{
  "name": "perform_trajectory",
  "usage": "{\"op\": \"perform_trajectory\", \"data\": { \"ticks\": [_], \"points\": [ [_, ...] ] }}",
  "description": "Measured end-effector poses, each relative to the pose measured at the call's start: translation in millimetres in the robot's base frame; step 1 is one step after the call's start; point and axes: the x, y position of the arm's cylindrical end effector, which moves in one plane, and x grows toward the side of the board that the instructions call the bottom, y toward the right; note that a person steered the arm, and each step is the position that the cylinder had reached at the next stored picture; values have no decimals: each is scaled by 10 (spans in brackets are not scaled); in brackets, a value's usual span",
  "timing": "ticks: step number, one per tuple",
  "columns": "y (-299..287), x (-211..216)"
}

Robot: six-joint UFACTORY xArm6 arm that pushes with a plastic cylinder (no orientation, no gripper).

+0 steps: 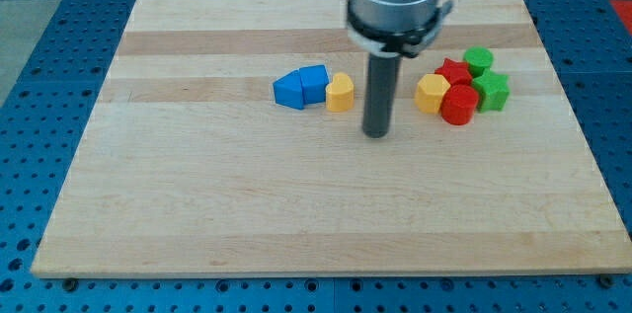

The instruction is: Separate the blue cube and the yellow heart

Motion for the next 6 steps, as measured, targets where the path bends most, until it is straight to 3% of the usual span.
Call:
{"op": "perform_trajectory", "data": {
  "ticks": [4, 6],
  "points": [
    [-255, -804],
    [-236, -984]
  ]
}}
